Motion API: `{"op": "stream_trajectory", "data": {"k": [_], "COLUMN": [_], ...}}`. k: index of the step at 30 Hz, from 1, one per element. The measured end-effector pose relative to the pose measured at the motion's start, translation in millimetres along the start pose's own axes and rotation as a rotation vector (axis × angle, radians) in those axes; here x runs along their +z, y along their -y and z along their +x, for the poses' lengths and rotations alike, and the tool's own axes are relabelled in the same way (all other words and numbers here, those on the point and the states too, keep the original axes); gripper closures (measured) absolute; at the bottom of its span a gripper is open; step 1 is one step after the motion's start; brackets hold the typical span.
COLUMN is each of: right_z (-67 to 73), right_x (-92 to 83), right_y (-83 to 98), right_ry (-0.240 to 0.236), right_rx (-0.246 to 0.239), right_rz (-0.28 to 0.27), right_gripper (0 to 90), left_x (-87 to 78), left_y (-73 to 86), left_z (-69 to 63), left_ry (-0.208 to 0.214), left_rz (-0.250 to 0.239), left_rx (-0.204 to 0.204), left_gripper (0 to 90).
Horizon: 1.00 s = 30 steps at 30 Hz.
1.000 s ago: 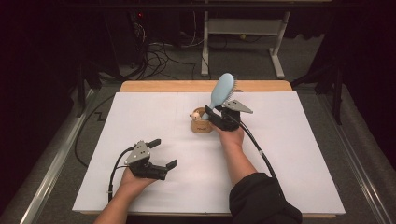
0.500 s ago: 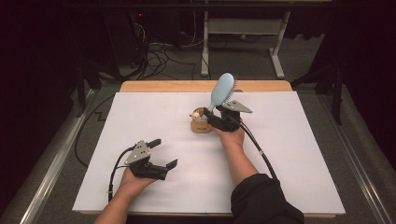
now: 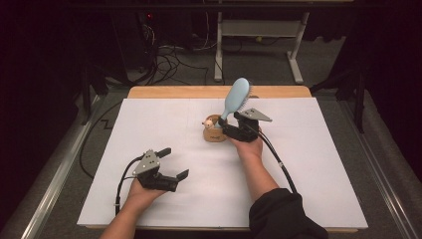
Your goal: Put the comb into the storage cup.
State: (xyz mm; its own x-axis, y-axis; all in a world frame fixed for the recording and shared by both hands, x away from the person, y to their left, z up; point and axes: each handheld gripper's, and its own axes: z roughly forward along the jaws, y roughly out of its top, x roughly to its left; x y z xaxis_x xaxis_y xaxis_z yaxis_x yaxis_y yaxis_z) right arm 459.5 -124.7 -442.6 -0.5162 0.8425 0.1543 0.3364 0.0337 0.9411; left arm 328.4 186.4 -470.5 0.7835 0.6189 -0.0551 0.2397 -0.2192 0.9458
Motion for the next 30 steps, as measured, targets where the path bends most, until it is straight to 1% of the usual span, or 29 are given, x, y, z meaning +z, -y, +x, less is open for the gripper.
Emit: {"op": "stream_trajectory", "data": {"k": [2,7,12,14,16,19,20,21,23,24,26,30], "right_z": [-1.1,-3.0,-3.5,-3.3,-3.4,-4.4,-4.4,-4.4,-4.3,-3.9,-2.9,-3.8], "right_x": [-2.4,-11.4,-18.3,-21.5,-25.0,-30.4,-32.5,-34.5,-39.9,-42.1,-48.8,-63.9], "right_y": [0.4,-1.2,0.2,1.6,3.5,6.6,7.8,9.1,12.9,14.0,17.5,24.7], "right_ry": [-0.001,-0.001,-0.006,-0.008,-0.008,-0.013,-0.006,0.001,-0.009,-0.007,0.003,0.002], "right_rx": [0.005,-0.004,-0.01,-0.017,-0.028,-0.044,-0.051,-0.057,-0.069,-0.076,-0.093,-0.106], "right_rz": [-0.004,-0.021,-0.012,-0.009,-0.004,0.007,0.013,0.019,0.022,0.025,0.023,0.026], "right_gripper": [28.8,26.5,21.5,20.2,19.3,17.6,15.4,16.1,16.0,15.5,11.0,5.7], "left_x": [0.2,0.0,-0.9,-0.3,-0.2,-1.4,-2.0,-2.4,-3.3,-3.8,-4.6,-5.7], "left_y": [-0.1,-0.3,-0.3,-0.3,-0.3,-0.8,-1.1,-1.3,-1.8,-2.1,-2.4,-2.8], "left_z": [0.0,0.0,2.2,3.1,3.5,4.1,4.5,4.8,5.6,5.9,6.7,7.9], "left_ry": [-0.002,-0.006,-0.016,-0.017,-0.02,-0.03,-0.03,-0.032,-0.037,-0.039,-0.038,-0.05], "left_rz": [0.0,0.0,0.008,0.018,0.021,0.015,0.017,0.013,0.012,0.012,0.013,0.014], "left_rx": [0.001,0.001,-0.014,-0.026,-0.025,-0.026,-0.025,-0.026,-0.027,-0.028,-0.033,-0.034], "left_gripper": [0.0,0.0,0.0,0.0,0.0,0.0,0.0,0.0,0.0,0.0,0.0,0.0]}}
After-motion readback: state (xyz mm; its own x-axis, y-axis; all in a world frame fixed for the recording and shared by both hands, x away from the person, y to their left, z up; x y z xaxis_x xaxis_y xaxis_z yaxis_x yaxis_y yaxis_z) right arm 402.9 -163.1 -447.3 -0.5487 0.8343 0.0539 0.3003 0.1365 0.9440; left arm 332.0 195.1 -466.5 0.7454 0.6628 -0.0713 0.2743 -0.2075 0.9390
